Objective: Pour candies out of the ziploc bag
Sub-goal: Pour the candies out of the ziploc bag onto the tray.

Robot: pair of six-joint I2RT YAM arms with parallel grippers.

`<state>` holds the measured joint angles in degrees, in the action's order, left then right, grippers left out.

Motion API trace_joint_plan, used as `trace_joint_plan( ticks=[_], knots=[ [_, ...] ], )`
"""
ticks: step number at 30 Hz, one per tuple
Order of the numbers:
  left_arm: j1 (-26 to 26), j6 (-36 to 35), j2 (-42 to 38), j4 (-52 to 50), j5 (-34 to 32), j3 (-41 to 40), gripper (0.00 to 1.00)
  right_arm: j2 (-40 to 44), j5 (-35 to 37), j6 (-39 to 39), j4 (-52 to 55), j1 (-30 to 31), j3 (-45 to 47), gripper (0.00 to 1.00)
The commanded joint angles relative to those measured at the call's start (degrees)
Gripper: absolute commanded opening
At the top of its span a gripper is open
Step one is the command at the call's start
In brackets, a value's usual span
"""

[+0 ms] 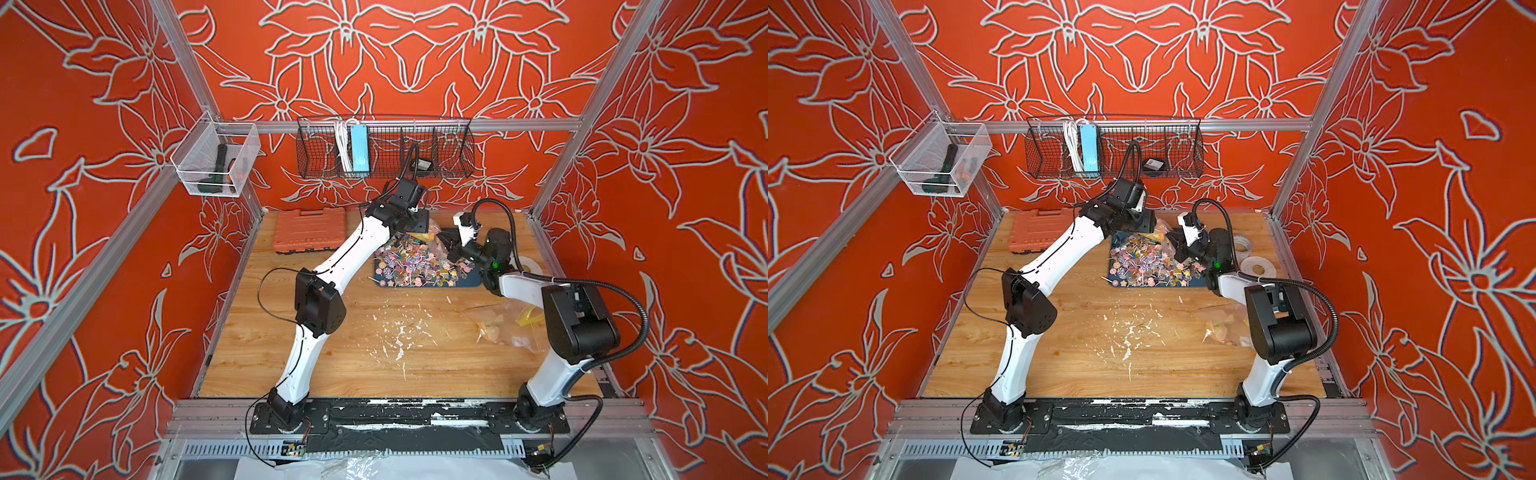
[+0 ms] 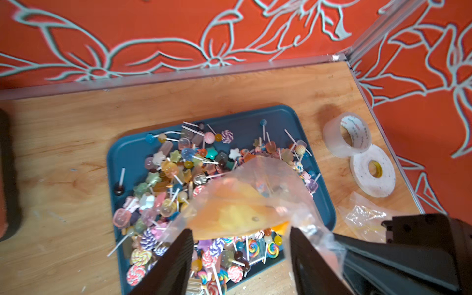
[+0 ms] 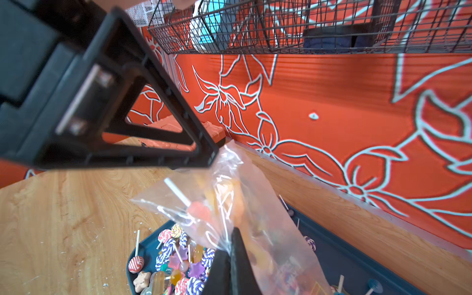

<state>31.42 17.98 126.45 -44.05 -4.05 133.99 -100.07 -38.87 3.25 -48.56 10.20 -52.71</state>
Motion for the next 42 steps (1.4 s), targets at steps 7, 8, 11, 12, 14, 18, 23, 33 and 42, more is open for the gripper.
trace_joint_plan(
  ticks=[7, 8, 11, 12, 14, 18, 23, 33, 42],
  knots=[
    [-2.2, -4.5, -9.5, 3.4, -5.7, -5.9, 0.67, -1.5, -3.4, 4.7, -5.7, -2.6, 1.7, 0.00],
    [-2.2, -5.1, -10.1, 4.0, -5.8, -6.8, 0.67, -1.5, -3.6, 4.9, -5.8, -2.7, 1.7, 0.00],
    [-2.3, -8.7, -12.2, 6.3, -5.4, -10.0, 0.67, -1.3, -4.6, 5.3, -5.7, -3.0, 1.8, 0.00],
    [-2.4, -10.4, -13.1, 7.2, -5.2, -11.5, 0.67, -1.3, -5.2, 5.5, -5.7, -3.2, 1.7, 0.00],
    [-2.6, -14.8, -15.5, 10.1, -2.4, -15.9, 0.68, -1.3, -6.6, 6.0, -5.9, -3.7, 1.6, 0.00],
    [-2.7, -24.4, -22.0, 18.7, 5.9, -28.2, 0.77, -2.0, -11.5, 8.3, -6.2, -5.2, -0.6, 0.00],
    [-4.0, -34.9, -30.1, 32.5, 18.3, -43.9, 0.83, -3.3, -17.1, 10.2, -6.6, -6.5, -3.4, 0.00],
    [-8.4, -55.9, -33.7, 47.8, 38.2, -56.8, 0.87, -4.7, -23.4, 12.1, -9.4, -7.6, -4.9, 0.00],
    [-10.3, -62.3, -25.0, 43.1, 48.2, -46.1, 0.91, -4.7, -27.7, 11.8, -9.6, -7.6, -6.2, 0.00]
  ],
)
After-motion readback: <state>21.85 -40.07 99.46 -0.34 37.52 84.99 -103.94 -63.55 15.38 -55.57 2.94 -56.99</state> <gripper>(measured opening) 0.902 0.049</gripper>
